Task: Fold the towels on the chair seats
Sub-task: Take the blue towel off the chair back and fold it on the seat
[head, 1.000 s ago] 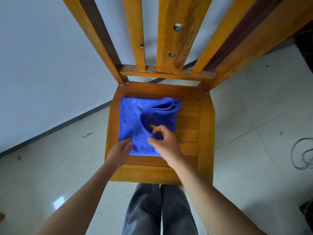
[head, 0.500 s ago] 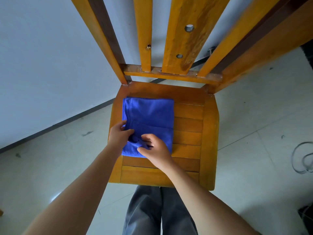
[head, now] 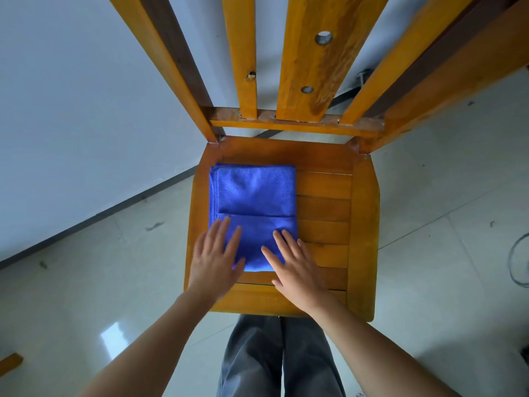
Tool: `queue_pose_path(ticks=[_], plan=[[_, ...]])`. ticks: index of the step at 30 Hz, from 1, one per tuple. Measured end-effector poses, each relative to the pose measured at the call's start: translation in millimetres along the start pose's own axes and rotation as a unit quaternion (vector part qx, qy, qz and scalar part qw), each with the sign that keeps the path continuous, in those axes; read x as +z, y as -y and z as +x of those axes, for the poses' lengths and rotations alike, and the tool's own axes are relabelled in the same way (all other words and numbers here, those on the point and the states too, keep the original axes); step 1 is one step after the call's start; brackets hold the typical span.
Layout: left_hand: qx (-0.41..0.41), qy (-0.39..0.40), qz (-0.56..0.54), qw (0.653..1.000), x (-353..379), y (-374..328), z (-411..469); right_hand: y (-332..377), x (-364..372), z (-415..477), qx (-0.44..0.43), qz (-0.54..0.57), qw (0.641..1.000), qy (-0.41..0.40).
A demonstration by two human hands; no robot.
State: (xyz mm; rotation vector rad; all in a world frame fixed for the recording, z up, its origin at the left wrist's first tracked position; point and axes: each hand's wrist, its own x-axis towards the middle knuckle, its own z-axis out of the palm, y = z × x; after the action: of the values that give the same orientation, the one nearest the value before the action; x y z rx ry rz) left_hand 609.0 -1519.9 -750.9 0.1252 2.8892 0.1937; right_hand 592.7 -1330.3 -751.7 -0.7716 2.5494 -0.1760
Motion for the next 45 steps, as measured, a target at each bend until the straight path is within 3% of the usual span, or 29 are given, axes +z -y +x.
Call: queue_pose_path(ticks=[2, 6, 18, 28, 36, 40, 45], plan=[[0.092, 0.022, 0.057, 0.994, 7.5, 3.4, -2.0, -5.5, 2.2, 1.8, -0.012, -0.023, 0.999, -0.020], [0.107, 0.116, 0.085, 0.984, 9.4, 5.9, 3.4, -17.1, 4.2, 6.2, -0.061, -0.064, 0.994, -0.072], [0.113, -0.003, 0.069, 0.991, 1.1, 6.6, 21.9, -20.8, -20.1, 20.1, -0.112, -0.062, 0.981, -0.144], [0.181, -0.025, 0.011, 0.983, -15.9, -3.9, -26.9, -22.1, -28.9, -39.9, -0.160, -0.083, 0.963, -0.199], [0.175, 0.050, 0.008, 0.983, -128.0, -62.8, -52.3, -8.5, -130.0, -116.3, -0.071, -0.087, 0.980, -0.164], [0.196, 0.013, 0.025, 0.980, -201.1, -79.2, -29.9, -10.3, -201.2, -129.0, -0.029, -0.099, 0.983, -0.150], [0.266, -0.073, 0.057, 0.960, -298.0, -90.6, -7.8, -4.1, -290.1, -155.8, -0.046, -0.104, 0.965, -0.235]])
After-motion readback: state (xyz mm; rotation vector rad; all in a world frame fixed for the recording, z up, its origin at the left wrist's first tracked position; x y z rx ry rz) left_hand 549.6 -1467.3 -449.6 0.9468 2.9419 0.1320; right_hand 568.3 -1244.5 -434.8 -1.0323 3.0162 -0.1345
